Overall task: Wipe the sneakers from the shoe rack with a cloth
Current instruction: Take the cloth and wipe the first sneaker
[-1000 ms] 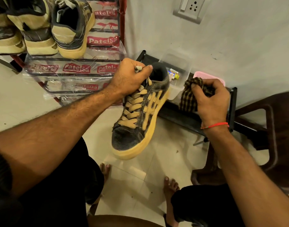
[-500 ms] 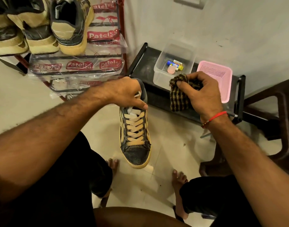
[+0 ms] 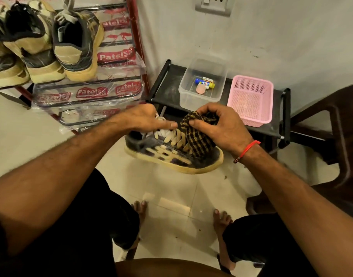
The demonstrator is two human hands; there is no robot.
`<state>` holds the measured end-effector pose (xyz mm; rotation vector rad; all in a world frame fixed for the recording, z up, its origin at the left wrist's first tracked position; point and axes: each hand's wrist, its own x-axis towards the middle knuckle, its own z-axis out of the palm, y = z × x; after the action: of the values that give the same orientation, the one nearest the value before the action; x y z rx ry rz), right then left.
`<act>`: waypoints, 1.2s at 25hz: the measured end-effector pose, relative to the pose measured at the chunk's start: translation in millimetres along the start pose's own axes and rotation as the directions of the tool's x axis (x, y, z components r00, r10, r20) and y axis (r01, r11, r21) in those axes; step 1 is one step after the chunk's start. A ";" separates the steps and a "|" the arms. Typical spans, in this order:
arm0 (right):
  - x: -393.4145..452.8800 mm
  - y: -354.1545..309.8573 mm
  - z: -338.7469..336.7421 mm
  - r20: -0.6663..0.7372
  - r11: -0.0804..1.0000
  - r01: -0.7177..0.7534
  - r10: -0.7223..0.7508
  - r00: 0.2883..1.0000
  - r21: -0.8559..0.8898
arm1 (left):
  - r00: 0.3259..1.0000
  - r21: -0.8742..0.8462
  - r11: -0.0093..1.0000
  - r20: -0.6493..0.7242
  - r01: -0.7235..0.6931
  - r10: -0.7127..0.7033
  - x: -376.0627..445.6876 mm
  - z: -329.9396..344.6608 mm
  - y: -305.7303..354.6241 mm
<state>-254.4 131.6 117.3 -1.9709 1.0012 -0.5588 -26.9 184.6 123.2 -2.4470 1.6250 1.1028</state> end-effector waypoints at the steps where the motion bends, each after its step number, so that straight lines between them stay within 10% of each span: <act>1: 0.9 1.3 0.4 0.000 1.000 -0.013 0.013 1.000 -0.005 | 0.995 -0.067 0.997 0.093 0.041 -0.034 -0.2 1.5 -2.7; 4: 1.1 -2.5 -0.5 -0.020 0.999 -0.009 0.008 1.000 -0.052 | 0.978 -0.215 0.967 0.184 0.136 -0.097 -0.9 5.5 -6.5; 9: -7.4 -12.2 -5.3 -0.218 0.932 0.219 -0.287 0.933 -0.290 | 0.983 -0.559 0.819 -0.034 0.131 -0.180 -3.3 -4.0 1.4; 16: 6.7 -2.2 -1.8 -0.318 0.988 0.132 -0.100 0.943 0.081 | 0.983 -0.848 0.500 0.175 0.177 -0.051 -10.4 -7.3 10.6; 22: 6.9 3.3 -4.8 -0.427 0.940 0.168 -0.027 0.904 0.296 | 0.927 -0.578 0.728 -0.290 -0.369 0.239 -20.1 -4.6 20.6; 25: 11.0 2.7 -7.6 -0.452 0.903 0.189 0.006 0.892 0.385 | 0.883 -0.545 0.728 -0.435 -0.416 0.179 -19.0 -2.0 17.5; 30: 6.9 3.1 -0.5 -0.426 0.909 0.207 -0.036 0.904 0.362 | 0.929 -0.616 0.695 -0.246 -0.370 0.277 -19.0 1.6 17.2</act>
<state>-252.1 124.7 115.1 -1.5821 0.9179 -1.1938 -45.7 192.5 138.6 -2.7153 2.0526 1.8882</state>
